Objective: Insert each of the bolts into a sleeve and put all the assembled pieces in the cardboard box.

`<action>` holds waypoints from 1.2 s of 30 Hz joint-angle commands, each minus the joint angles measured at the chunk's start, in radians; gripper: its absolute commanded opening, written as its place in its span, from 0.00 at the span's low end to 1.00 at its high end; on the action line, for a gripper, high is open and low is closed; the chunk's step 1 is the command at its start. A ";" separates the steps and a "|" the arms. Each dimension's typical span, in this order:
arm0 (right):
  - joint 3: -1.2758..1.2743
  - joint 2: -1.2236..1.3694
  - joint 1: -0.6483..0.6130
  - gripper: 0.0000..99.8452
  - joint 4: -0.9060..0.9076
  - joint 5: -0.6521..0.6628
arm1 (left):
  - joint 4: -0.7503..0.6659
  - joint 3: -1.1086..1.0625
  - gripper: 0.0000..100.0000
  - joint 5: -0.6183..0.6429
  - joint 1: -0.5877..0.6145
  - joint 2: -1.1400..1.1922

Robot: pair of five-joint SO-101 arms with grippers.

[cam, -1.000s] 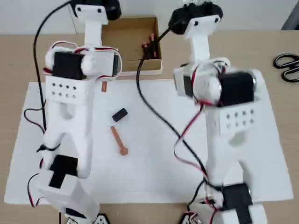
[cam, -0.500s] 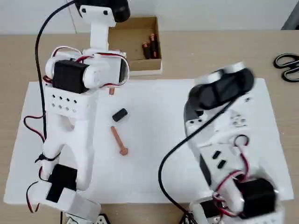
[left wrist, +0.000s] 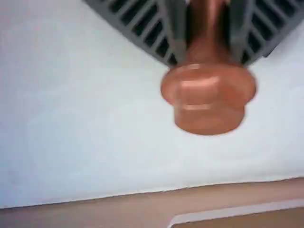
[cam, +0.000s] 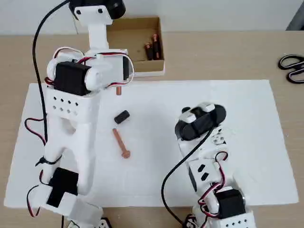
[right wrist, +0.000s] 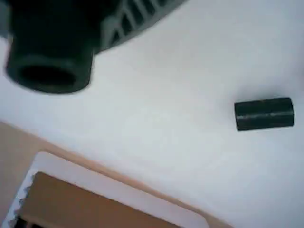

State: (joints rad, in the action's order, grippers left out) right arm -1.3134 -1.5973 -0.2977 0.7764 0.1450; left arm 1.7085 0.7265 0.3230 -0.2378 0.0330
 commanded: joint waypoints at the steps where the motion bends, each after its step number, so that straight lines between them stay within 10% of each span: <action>1: -0.037 -0.071 -0.004 0.00 -0.036 0.003 | 0.038 0.127 0.00 0.006 -0.068 -0.146; 13: -0.233 -0.214 -0.005 0.00 -0.116 -0.052 | -0.005 -0.397 0.00 0.037 -0.078 -0.534; 26: -0.328 -0.216 -0.007 0.00 -0.254 -0.230 | -0.813 -1.299 0.00 0.038 -0.104 -0.787; 36: -0.331 -0.216 -0.127 0.00 -0.248 -0.229 | -1.131 -1.509 0.01 0.041 -0.224 -0.829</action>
State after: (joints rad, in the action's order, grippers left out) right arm -1.6479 -1.7983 -0.4081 0.5493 -0.0729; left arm 0.6483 -0.7848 0.3583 -0.4358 -0.7557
